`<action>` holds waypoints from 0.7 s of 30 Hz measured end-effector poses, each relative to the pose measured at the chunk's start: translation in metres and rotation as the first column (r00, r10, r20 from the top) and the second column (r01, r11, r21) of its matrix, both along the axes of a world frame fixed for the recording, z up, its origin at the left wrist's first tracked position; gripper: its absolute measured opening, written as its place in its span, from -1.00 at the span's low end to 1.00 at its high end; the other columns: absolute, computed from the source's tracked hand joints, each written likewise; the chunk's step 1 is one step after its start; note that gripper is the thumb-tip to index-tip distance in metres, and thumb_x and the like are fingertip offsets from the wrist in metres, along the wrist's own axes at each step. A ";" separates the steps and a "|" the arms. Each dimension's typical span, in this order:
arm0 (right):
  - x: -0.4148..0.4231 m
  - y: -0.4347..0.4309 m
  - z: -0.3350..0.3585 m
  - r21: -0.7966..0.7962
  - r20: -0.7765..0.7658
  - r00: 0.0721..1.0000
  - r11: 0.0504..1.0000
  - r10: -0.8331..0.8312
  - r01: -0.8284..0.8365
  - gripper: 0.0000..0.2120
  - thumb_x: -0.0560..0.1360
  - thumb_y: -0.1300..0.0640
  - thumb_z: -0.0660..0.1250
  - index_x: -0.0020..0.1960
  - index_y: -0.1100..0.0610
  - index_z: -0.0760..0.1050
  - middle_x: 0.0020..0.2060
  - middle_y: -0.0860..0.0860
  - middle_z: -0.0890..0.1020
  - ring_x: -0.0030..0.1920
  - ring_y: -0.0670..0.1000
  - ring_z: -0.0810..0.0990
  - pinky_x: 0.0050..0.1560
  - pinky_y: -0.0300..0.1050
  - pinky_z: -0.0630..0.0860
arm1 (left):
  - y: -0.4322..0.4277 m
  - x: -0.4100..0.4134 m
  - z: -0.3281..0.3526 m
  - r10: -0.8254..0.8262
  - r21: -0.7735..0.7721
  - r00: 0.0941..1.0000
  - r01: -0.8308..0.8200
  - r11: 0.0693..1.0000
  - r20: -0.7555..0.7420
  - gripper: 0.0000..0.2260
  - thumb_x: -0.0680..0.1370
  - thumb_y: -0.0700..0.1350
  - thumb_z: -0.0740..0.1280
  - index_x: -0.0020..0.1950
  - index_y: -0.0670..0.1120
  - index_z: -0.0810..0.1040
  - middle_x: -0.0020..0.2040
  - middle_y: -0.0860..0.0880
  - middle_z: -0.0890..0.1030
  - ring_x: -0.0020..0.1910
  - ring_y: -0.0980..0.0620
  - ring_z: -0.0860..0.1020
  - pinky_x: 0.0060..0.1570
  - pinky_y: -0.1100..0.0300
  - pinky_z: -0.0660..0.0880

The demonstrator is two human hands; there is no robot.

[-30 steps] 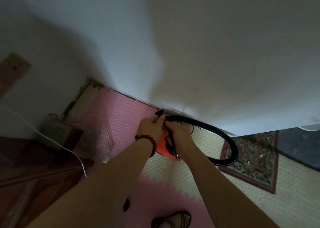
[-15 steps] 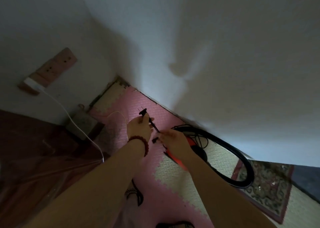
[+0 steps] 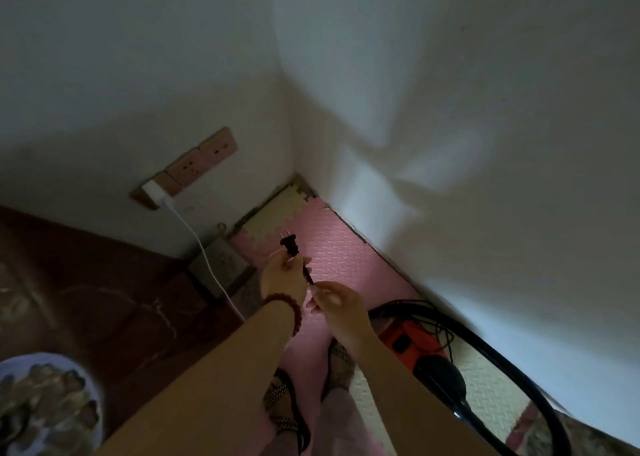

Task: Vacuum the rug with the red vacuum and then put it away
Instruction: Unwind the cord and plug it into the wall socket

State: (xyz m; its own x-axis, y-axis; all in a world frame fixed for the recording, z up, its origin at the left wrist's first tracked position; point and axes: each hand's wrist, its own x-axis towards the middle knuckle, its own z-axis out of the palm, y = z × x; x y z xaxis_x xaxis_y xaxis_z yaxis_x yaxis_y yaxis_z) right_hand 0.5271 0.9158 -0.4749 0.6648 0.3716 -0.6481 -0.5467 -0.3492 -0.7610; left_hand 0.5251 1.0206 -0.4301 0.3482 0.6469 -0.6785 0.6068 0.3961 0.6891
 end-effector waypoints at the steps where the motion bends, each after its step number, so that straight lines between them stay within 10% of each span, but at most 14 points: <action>1: 0.007 0.007 -0.003 -0.009 -0.010 1.000 1.000 0.018 -0.018 -0.87 0.51 0.21 0.35 -0.19 0.06 0.60 -0.39 -0.03 0.66 -0.32 -0.05 0.62 -0.09 -0.02 0.58 | 0.005 0.005 -0.003 0.039 0.027 0.999 -0.038 0.999 -0.014 -0.82 0.60 -0.21 0.18 0.11 -0.17 0.55 -0.05 -0.07 0.59 -0.11 0.01 0.54 -0.07 0.25 0.41; 7: 0.051 0.033 -0.015 -0.089 0.062 0.962 0.962 0.266 -0.260 -0.93 0.48 0.16 0.37 -0.14 0.07 0.62 -0.26 -0.01 0.68 -0.20 -0.05 0.65 -0.09 -0.17 0.58 | 0.039 0.041 -0.012 0.178 0.077 0.980 -0.171 0.982 -0.091 -0.79 0.60 -0.23 0.18 0.15 -0.25 0.54 -0.08 -0.16 0.53 -0.34 0.13 0.41 -0.46 0.50 0.34; 16: 0.097 0.089 -0.032 0.001 0.098 0.943 0.947 0.318 -0.320 -0.83 0.42 0.15 0.34 -0.23 -0.10 0.63 -0.29 0.02 0.69 -0.22 0.06 0.66 -0.05 0.14 0.58 | 0.087 0.079 -0.029 0.243 0.113 0.968 -0.234 0.966 -0.067 -0.81 0.59 -0.18 0.22 -0.03 -0.22 0.61 -0.14 -0.11 0.58 -0.10 0.00 0.49 -0.09 0.26 0.37; 21: 0.091 0.108 -0.055 -0.043 0.071 0.940 0.943 0.333 -0.330 -0.92 0.47 0.21 0.35 -0.10 0.11 0.63 -0.25 0.09 0.69 -0.19 0.13 0.67 -0.06 0.14 0.61 | 0.106 0.074 -0.046 0.325 0.054 0.944 -0.322 0.945 -0.060 -0.85 0.60 -0.22 0.19 -0.07 -0.16 0.54 -0.33 0.00 0.51 -0.33 0.08 0.52 -0.47 0.41 0.41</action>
